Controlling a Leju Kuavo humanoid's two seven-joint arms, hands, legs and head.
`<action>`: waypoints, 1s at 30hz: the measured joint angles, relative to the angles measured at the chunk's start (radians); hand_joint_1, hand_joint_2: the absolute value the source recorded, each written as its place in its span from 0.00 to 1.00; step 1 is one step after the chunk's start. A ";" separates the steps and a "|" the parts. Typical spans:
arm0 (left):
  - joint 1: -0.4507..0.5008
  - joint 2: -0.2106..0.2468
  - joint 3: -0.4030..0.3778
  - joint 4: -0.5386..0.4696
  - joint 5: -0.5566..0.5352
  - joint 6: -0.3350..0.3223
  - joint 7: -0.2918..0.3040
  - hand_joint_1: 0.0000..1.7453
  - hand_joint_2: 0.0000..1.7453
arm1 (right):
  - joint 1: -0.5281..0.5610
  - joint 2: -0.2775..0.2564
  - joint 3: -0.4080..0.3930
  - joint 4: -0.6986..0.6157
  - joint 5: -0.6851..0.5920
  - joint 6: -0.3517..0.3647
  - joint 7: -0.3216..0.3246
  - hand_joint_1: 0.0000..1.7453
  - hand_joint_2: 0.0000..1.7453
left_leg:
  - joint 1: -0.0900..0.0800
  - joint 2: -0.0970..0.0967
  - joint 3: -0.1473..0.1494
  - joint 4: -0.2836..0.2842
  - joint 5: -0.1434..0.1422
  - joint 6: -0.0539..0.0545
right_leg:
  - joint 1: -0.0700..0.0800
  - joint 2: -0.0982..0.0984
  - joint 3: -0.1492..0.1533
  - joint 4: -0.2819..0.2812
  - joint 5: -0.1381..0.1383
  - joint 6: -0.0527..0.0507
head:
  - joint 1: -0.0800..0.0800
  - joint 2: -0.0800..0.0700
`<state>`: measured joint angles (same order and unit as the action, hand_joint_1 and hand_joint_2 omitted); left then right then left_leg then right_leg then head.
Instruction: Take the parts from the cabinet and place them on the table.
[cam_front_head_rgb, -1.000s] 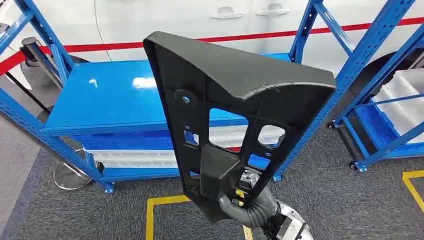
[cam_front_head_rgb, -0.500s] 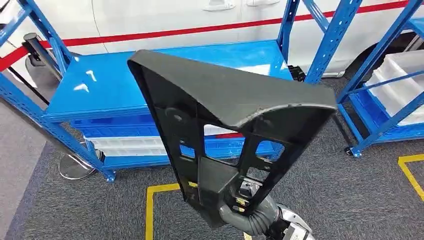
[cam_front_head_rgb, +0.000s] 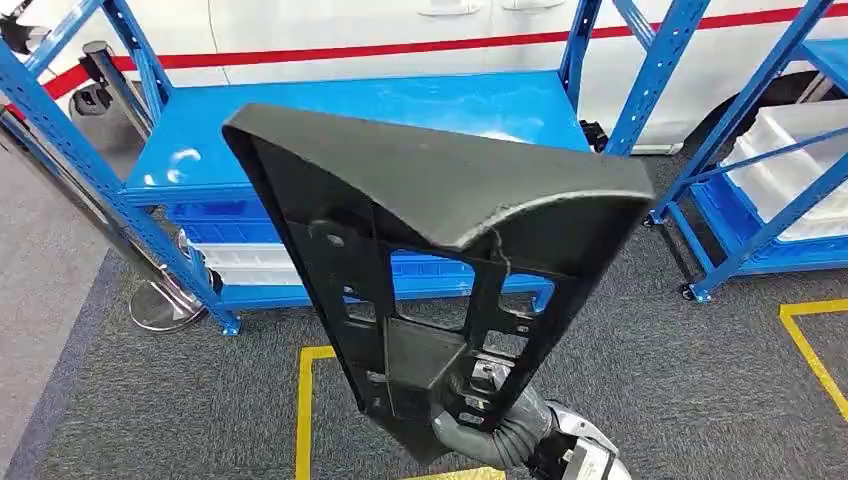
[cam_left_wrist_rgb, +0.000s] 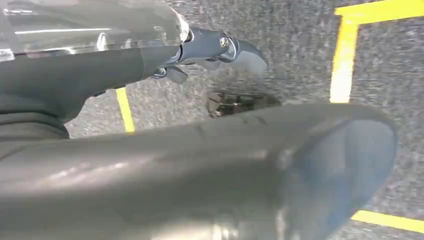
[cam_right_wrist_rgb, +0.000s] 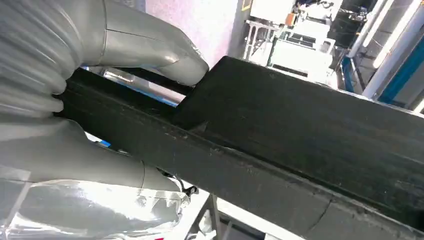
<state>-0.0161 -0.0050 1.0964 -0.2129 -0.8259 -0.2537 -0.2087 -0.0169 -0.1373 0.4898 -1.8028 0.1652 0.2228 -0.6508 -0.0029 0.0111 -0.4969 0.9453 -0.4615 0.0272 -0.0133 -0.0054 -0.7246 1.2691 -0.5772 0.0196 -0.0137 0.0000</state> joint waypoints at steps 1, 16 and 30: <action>0.000 -0.001 0.002 0.000 0.000 0.000 0.000 0.00 0.00 | -0.002 0.000 0.000 0.003 0.004 0.002 -0.003 0.96 1.00 | 0.001 -0.001 -0.014 0.004 0.009 -0.002 | -0.002 0.000 -0.003 0.043 0.020 0.004 | 0.000 0.000; -0.006 -0.009 0.044 0.000 0.010 0.011 0.006 0.00 0.00 | -0.062 0.024 0.027 0.050 0.049 0.011 -0.014 0.96 1.00 | 0.016 -0.021 -0.237 0.380 -0.112 -0.075 | -0.002 -0.030 0.189 -0.247 0.080 -0.054 | -0.008 0.000; -0.003 -0.006 0.066 0.000 0.009 0.026 0.022 0.00 0.00 | -0.081 0.046 0.061 0.055 0.092 -0.039 0.021 0.96 1.00 | 0.004 -0.018 -0.061 0.034 0.030 -0.001 | 0.001 0.000 0.074 0.005 -0.059 -0.010 | -0.004 0.000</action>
<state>-0.0189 -0.0111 1.1624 -0.2132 -0.8171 -0.2277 -0.1869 -0.0981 -0.0912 0.5505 -1.7483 0.2575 0.1839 -0.6298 0.0007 -0.0072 -0.5583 0.9796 -0.4310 0.0261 -0.0122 -0.0058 -0.6504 1.2737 -0.6367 0.0092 -0.0179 0.0000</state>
